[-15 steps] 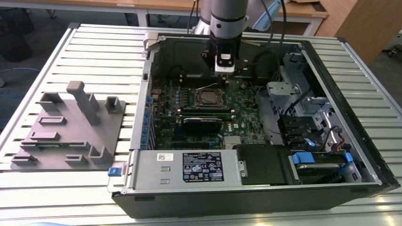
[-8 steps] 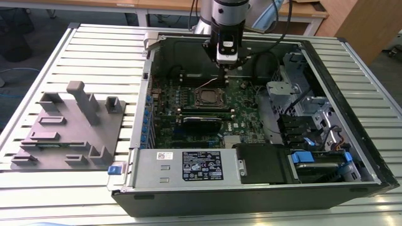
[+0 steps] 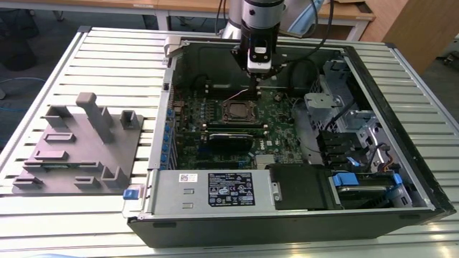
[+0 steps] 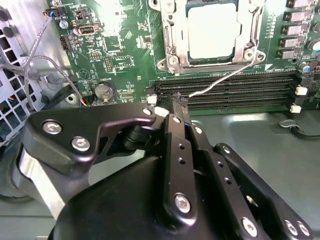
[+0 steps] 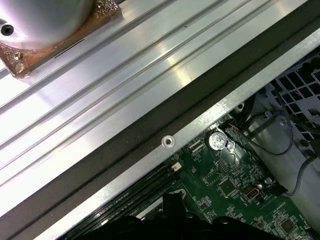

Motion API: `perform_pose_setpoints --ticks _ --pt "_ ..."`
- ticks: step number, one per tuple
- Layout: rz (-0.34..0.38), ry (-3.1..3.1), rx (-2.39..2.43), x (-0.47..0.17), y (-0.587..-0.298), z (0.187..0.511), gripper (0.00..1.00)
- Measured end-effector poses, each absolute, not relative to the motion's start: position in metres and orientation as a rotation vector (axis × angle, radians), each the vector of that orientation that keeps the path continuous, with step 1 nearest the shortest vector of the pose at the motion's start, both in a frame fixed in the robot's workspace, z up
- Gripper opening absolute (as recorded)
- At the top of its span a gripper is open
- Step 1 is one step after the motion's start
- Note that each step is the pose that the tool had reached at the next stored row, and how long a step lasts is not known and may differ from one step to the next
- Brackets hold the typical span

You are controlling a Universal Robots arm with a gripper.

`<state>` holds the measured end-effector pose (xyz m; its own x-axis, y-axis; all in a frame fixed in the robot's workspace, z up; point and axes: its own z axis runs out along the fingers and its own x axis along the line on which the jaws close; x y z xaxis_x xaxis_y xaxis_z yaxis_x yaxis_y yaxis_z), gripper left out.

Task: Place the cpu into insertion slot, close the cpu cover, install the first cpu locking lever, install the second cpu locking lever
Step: 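Install the first cpu locking lever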

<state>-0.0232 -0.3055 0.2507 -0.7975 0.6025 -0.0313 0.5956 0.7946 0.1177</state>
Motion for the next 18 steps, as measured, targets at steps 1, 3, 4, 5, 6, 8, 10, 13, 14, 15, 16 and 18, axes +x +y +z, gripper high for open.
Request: perform_pose_setpoints --ticks 1,3,4,5,6,8,10,13,14,15,16,18 --pt "0.157 2.912 0.973 -0.0232 -0.3056 0.2507 0.11" --pt "0.155 2.912 0.973 -0.0232 -0.3071 0.2507 0.11" --pt "0.153 2.912 0.973 -0.0232 -0.3086 0.2507 0.11" --pt "0.153 2.911 0.973 -0.0232 -0.3101 0.2507 0.11" --pt "0.152 2.911 0.973 -0.0232 -0.3119 0.2507 0.11" --pt "0.15 2.911 0.972 -0.0232 -0.3144 0.2507 0.11" --pt "0.149 2.911 0.972 -0.0232 -0.3144 0.2507 0.11" --pt "0.148 2.911 0.972 -0.0232 -0.3144 0.2534 0.11" --pt "0.149 2.911 0.972 -0.0232 -0.3144 0.2551 0.11" --pt "0.149 2.911 0.972 -0.0232 -0.3144 0.256 0.11" --pt "0.149 2.911 0.972 -0.0232 -0.3144 0.2559 0.11" --pt "0.149 2.911 0.972 -0.0237 -0.3152 0.256 0.11"
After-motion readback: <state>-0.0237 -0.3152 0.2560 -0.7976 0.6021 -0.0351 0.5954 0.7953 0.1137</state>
